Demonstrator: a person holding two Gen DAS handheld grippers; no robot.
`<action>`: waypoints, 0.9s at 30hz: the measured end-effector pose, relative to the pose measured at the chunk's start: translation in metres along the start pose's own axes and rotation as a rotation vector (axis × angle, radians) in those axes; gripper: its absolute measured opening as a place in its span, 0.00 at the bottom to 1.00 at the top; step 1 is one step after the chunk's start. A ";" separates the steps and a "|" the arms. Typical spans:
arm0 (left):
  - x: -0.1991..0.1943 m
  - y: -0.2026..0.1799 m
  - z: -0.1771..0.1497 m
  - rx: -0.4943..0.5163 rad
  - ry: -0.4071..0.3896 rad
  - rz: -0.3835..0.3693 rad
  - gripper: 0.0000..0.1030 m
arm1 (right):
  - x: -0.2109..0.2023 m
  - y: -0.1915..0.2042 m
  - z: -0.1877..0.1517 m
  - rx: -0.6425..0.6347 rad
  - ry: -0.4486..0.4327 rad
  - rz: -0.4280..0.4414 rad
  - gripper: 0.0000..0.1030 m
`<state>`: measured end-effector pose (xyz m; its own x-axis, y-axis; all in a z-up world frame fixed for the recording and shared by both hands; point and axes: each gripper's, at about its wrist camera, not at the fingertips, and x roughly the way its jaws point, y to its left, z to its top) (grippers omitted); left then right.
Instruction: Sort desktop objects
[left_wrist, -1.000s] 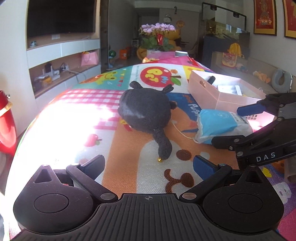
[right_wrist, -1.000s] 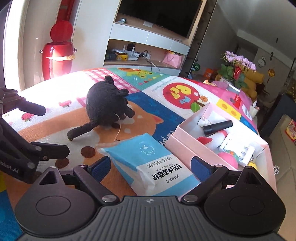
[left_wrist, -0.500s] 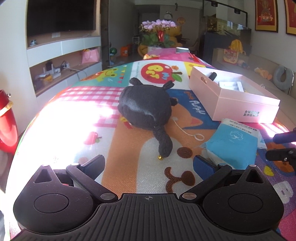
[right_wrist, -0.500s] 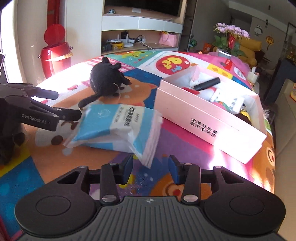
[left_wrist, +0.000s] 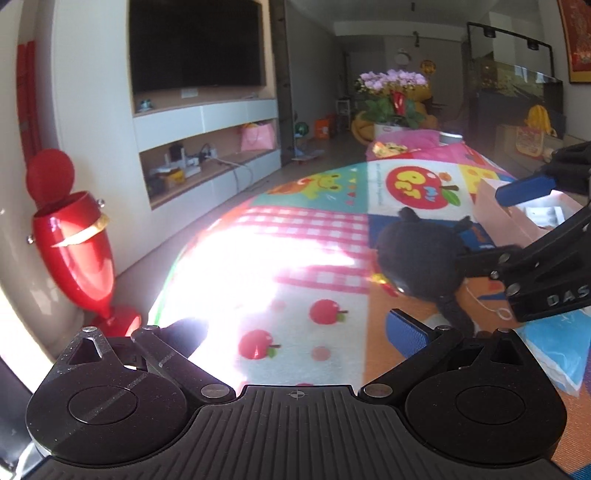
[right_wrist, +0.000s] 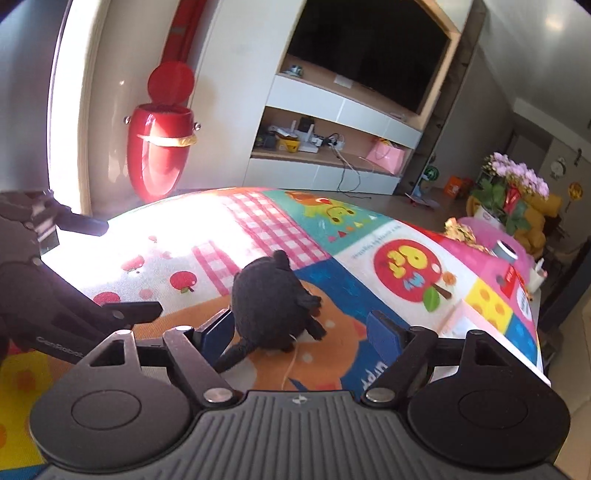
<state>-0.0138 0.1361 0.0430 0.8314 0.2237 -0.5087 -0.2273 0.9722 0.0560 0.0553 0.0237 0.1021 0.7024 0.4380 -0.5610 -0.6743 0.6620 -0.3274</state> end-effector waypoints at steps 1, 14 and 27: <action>0.000 0.008 0.000 -0.028 0.004 0.009 1.00 | 0.017 0.010 0.007 -0.033 0.020 0.005 0.77; 0.001 0.023 -0.008 -0.102 0.009 -0.067 1.00 | 0.073 -0.024 0.026 0.366 0.238 0.238 0.65; -0.008 -0.005 -0.001 -0.049 0.008 -0.162 1.00 | 0.051 -0.055 -0.036 0.672 0.261 0.417 0.77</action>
<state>-0.0195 0.1291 0.0454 0.8554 0.0631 -0.5142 -0.1150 0.9909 -0.0697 0.1204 -0.0122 0.0644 0.2940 0.6275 -0.7210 -0.5298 0.7349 0.4235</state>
